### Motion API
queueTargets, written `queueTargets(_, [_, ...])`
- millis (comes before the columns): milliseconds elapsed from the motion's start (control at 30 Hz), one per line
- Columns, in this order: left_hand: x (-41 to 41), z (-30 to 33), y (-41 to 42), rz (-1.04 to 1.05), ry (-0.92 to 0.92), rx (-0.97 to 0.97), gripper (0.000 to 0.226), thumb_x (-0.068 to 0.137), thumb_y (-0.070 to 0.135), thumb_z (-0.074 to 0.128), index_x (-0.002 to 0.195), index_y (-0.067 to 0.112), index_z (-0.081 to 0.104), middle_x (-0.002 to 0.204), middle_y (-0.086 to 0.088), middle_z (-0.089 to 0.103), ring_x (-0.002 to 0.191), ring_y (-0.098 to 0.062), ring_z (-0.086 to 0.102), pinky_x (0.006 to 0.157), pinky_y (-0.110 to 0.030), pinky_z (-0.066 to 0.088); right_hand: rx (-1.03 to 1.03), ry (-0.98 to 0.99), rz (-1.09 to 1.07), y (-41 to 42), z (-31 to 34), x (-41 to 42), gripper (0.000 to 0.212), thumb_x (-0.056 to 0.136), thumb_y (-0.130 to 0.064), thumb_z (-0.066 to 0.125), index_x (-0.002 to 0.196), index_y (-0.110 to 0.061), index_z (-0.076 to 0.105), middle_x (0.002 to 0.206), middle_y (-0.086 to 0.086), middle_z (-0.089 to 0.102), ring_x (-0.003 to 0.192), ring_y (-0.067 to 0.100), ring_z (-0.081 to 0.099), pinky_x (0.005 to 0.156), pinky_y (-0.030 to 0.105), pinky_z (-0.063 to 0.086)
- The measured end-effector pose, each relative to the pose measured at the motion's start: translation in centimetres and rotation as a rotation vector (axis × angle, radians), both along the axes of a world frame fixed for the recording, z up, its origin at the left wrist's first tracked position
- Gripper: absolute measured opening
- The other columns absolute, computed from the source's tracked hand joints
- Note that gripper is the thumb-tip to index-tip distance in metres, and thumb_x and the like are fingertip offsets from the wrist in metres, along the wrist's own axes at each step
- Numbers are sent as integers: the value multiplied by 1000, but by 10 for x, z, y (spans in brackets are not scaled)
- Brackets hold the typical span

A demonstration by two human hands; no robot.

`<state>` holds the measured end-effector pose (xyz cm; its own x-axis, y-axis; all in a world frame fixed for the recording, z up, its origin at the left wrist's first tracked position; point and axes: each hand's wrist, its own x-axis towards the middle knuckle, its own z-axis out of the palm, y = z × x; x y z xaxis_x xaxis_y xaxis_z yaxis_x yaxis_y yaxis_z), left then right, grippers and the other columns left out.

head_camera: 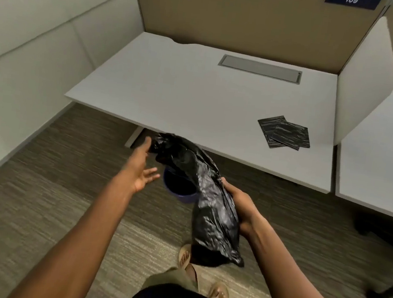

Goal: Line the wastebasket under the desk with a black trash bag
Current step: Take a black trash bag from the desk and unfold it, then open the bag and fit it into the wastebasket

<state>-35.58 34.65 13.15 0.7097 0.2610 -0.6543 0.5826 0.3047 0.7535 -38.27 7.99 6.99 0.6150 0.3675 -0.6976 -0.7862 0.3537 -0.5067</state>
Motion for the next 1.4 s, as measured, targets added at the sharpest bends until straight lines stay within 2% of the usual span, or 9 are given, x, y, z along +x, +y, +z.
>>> queueTargets(167, [-99, -2, -38, -509, -105, -47, 73, 78, 68, 74, 136, 25, 63, 132, -7, 72, 115, -25, 70, 91, -42, 55, 141, 149, -102, 32, -5, -9, 54, 110, -46, 40, 126, -3, 68, 110, 22, 79, 99, 35, 75, 95, 47, 56])
queueTargets(267, [-125, -10, -43, -572, -143, -208, 65, 75, 27, 89, 133, 13, 63, 125, -11, 76, 115, -27, 73, 87, -38, 62, 99, 127, -92, 42, -1, -12, 53, 109, -43, 45, 136, -1, 63, 129, 25, 71, 115, 38, 67, 108, 52, 49])
queueTargets(333, [-121, -15, -40, -436, -162, -221, 50, 82, 3, 78, 130, 7, 64, 123, -16, 76, 112, -32, 74, 81, -39, 65, 26, 119, -89, 46, -2, -11, 46, 106, -37, 55, 132, -1, 66, 125, 21, 73, 109, 36, 70, 95, 47, 58])
queueTargets(400, [-110, -20, -27, -291, -158, -219, 38, 90, -6, 68, 126, 7, 66, 115, -16, 78, 100, -29, 76, 75, -37, 66, -84, 93, -85, 50, -4, -11, 33, 102, -36, 63, 115, -6, 70, 97, 11, 75, 74, 23, 66, 50, 29, 54])
queueTargets(600, [-95, -41, 25, -173, -76, 49, 15, 98, 22, 69, 98, 9, 76, 101, -15, 81, 83, -21, 77, 71, -33, 62, -432, -3, -96, 74, -14, -24, 29, 93, -40, 75, 80, -15, 68, 55, 1, 65, 37, 10, 43, 38, 19, 29])
queueTargets(833, [-106, -51, 65, -191, -111, 42, 19, 93, 34, 75, 85, 17, 76, 86, -4, 82, 78, -15, 77, 69, -31, 62, -992, -243, -218, 123, -20, -52, 61, 84, -65, 74, 121, -17, 66, 103, 3, 74, 85, 22, 70, 68, 33, 53])
queueTargets(933, [-108, -50, 76, -245, -116, -8, 14, 90, 22, 78, 100, 13, 73, 101, -12, 80, 92, -23, 76, 83, -43, 63, -783, -406, -116, 148, -4, -60, 68, 69, -82, 73, 110, -29, 69, 98, 3, 76, 76, 16, 74, 60, 32, 54])
queueTargets(1200, [-97, -40, 120, -435, -153, -187, 42, 75, 12, 89, 112, 11, 69, 113, -18, 77, 102, -33, 76, 87, -44, 62, -682, -720, 246, 173, 24, -46, 35, 86, -14, 83, 119, -23, 74, 107, 13, 76, 89, 16, 71, 71, 24, 55])
queueTargets(1400, [-83, -42, 155, -710, -301, 40, 34, 80, 45, 85, 104, 21, 79, 103, -22, 76, 96, -22, 72, 86, -35, 59, -1231, -896, 564, 159, 59, -2, 24, 83, -20, 84, 102, -33, 76, 100, -10, 78, 92, 7, 72, 84, 33, 61])
